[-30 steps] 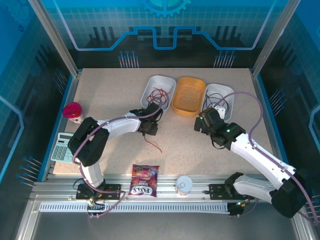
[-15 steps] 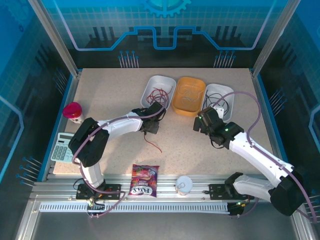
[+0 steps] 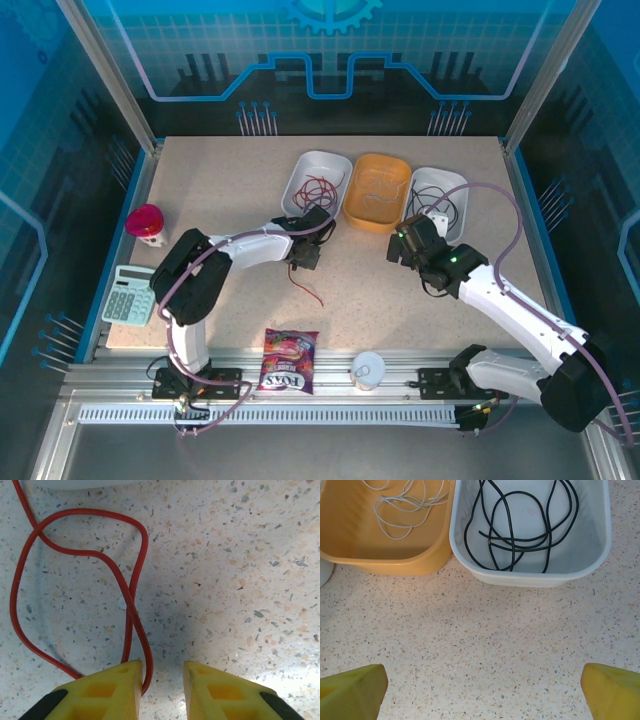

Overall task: Untangle the cables
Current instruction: Pick up the cable at the center of the table.

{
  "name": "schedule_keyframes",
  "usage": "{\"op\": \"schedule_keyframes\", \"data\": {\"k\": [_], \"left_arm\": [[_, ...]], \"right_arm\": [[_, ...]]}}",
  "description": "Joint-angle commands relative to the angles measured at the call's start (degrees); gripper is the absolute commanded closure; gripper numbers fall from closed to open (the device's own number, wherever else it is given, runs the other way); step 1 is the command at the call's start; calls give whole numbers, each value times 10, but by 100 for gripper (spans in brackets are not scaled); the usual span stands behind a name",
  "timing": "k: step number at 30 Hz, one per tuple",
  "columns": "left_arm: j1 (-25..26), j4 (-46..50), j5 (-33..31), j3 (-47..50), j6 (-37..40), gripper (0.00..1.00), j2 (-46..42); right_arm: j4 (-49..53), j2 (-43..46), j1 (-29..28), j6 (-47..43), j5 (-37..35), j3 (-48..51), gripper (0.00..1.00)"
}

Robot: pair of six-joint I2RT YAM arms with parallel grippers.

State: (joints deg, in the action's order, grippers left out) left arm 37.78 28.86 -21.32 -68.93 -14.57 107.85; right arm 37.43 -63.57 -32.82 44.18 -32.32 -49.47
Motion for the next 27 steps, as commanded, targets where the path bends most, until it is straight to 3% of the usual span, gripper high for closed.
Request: {"op": "schedule_keyframes", "data": {"k": [1, 7, 14, 18, 22, 27], "left_arm": [[2, 11, -6, -13, 8, 72, 14], [2, 7, -8, -8, 5, 75, 18], [2, 7, -4, -5, 1, 100, 10], [1, 15, 3, 0, -2, 100, -43], [0, 16, 55, 9, -3, 100, -132], [-26, 14, 183, 11, -17, 100, -221]], "right_arm": [[-4, 6, 9, 12, 1, 5, 0], [-9, 9, 9, 8, 7, 6, 0], [-15, 9, 9, 4, 16, 6, 0], [-31, 13, 9, -10, 31, 9, 0], [-80, 18, 5, -44, 76, 22, 0], [-169, 19, 0, -82, 163, 42, 0]]}}
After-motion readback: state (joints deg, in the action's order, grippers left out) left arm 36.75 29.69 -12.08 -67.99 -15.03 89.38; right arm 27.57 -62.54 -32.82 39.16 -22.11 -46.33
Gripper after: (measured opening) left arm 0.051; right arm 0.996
